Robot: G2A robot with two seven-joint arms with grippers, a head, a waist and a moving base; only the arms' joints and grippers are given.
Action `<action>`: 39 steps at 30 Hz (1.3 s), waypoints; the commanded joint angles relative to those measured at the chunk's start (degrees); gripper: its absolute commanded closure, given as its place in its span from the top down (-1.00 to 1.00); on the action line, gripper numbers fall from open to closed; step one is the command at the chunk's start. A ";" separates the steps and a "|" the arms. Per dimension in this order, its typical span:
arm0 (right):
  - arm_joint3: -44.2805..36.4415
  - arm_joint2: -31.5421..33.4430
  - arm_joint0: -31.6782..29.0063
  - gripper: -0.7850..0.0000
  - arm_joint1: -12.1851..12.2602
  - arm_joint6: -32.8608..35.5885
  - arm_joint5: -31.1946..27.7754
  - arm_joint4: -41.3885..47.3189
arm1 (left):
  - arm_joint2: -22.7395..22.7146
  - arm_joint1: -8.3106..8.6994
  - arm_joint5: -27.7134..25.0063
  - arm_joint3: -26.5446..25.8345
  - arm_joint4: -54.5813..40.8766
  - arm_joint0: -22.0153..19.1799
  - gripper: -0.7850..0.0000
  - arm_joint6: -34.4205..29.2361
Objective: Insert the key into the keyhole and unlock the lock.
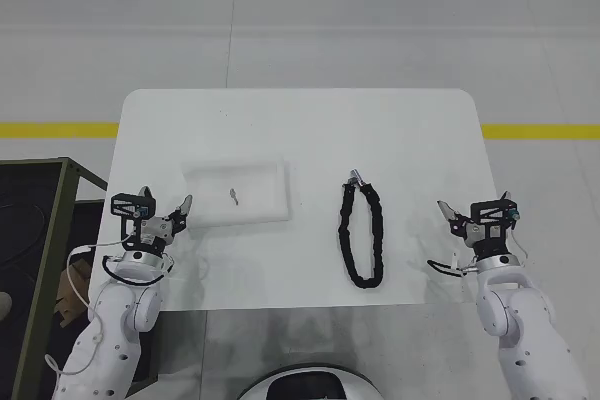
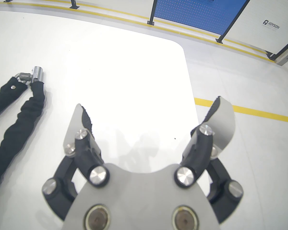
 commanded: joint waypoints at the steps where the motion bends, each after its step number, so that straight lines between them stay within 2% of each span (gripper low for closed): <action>1: 0.00 0.00 0.00 1.00 0.00 0.00 0.00 0.00 | 0.00 0.00 0.00 0.00 0.00 0.00 0.55 0.00; 26: 0.00 0.00 0.00 1.00 0.00 0.00 0.00 0.00 | 0.00 0.00 0.00 0.00 0.00 0.00 0.55 0.00; 27: 0.00 0.00 0.00 1.00 0.00 0.00 0.00 0.00 | -0.13 -0.05 -0.04 -0.19 -1.11 -0.32 1.00 -0.22; 28: 0.00 0.00 0.00 1.00 0.00 0.00 0.00 0.00 | -0.51 -0.08 0.21 -0.35 -1.92 -1.12 1.00 -1.38; 30: 0.00 0.00 0.00 1.00 0.00 0.00 0.00 0.00 | -0.21 -0.14 -0.64 -1.00 -3.81 -3.21 1.00 -5.15; 32: 0.00 0.00 0.00 1.00 0.00 0.00 0.00 0.00 | -0.43 -0.27 -0.17 -2.71 -8.34 -5.63 1.00 -12.24; 35: 0.00 0.00 0.00 1.00 0.00 0.00 0.00 0.00 | -1.34 -0.18 -0.59 -5.73 -16.78 -11.35 1.00 -27.22; 39: 0.00 0.00 0.00 1.00 0.00 0.00 0.00 0.00 | 0.32 0.20 0.17 -7.45 -23.67 -22.22 1.00 -50.69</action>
